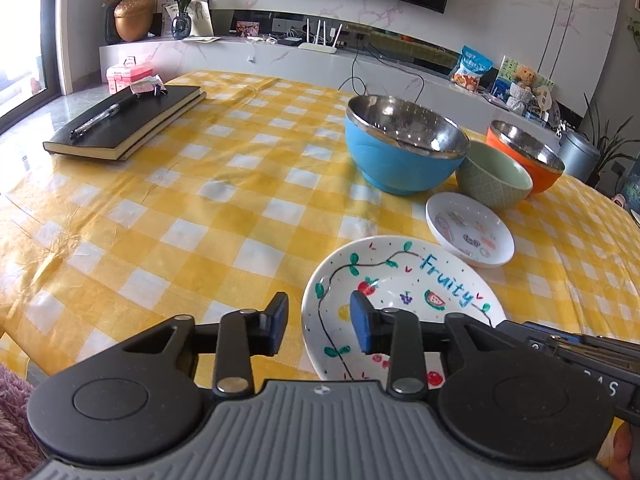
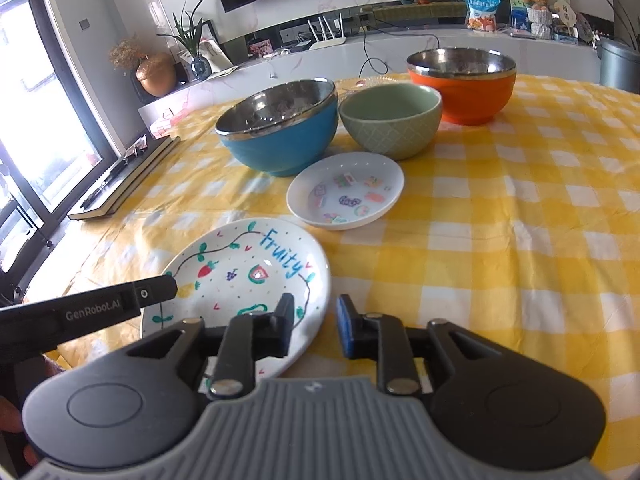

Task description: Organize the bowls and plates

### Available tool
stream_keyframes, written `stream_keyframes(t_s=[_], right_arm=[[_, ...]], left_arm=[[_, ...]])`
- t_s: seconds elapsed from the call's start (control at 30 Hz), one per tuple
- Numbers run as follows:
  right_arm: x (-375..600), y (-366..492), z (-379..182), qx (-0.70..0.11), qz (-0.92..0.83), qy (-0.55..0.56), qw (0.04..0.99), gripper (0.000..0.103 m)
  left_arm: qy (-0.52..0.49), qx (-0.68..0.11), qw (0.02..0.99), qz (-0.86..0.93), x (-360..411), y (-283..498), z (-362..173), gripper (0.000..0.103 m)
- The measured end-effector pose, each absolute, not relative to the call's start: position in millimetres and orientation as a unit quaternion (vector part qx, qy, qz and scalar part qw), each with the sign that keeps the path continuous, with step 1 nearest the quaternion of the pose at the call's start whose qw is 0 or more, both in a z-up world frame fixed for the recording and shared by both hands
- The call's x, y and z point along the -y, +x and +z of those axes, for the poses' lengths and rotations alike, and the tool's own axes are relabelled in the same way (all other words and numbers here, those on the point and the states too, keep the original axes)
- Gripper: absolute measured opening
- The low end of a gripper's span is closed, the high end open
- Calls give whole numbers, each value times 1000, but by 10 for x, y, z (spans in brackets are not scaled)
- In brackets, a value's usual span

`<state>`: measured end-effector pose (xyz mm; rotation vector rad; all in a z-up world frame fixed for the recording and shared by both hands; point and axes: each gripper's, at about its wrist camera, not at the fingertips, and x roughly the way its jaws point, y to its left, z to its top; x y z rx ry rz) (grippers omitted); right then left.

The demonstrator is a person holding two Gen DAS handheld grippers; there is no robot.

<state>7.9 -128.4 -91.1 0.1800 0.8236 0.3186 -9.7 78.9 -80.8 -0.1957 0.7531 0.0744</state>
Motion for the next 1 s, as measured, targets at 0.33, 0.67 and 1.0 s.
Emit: stream_keyframes(t_s=[0.33, 0.67, 1.0], right_arm=[[1444, 84, -641, -354, 131, 63, 924, 35], [1787, 490, -290, -352, 105, 73, 927, 36], [1907, 1294, -87, -358, 129, 77, 922, 36]], left_arm=[[-105, -345, 932, 21, -724, 72, -356, 55], [-103, -351, 930, -45, -537, 631, 17, 57], [-76, -357, 926, -99, -487, 1355, 167, 57]])
